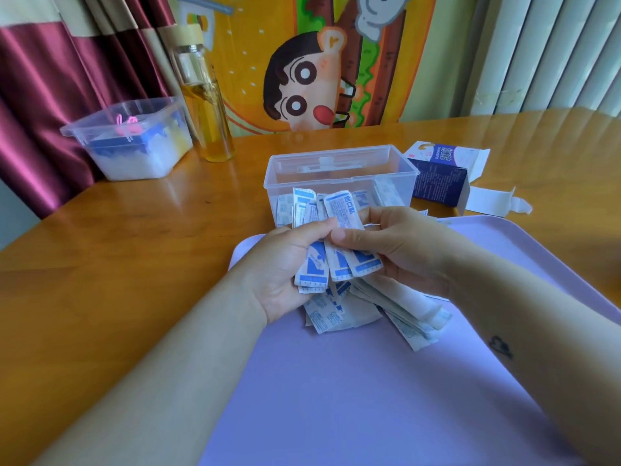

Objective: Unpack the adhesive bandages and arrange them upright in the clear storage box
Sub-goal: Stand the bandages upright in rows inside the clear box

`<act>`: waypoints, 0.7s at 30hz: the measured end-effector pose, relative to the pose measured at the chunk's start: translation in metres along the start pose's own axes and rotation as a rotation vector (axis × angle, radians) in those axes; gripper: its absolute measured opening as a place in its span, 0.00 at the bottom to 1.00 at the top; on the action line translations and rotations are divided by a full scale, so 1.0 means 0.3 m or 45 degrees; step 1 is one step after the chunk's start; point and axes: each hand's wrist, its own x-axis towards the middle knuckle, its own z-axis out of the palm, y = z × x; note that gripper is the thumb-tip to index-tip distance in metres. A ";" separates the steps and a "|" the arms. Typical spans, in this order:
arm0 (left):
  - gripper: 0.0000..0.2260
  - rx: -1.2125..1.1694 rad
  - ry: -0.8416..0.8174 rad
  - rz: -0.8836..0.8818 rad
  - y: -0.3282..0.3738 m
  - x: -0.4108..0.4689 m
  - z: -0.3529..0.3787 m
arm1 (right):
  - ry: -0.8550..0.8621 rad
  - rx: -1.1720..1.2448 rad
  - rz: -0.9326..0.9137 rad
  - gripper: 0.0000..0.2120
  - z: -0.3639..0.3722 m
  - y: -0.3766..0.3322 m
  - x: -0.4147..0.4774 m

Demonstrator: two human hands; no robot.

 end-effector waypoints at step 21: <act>0.09 -0.104 -0.017 -0.171 0.008 -0.006 0.021 | -0.077 -1.278 -0.601 0.55 0.043 0.030 -0.040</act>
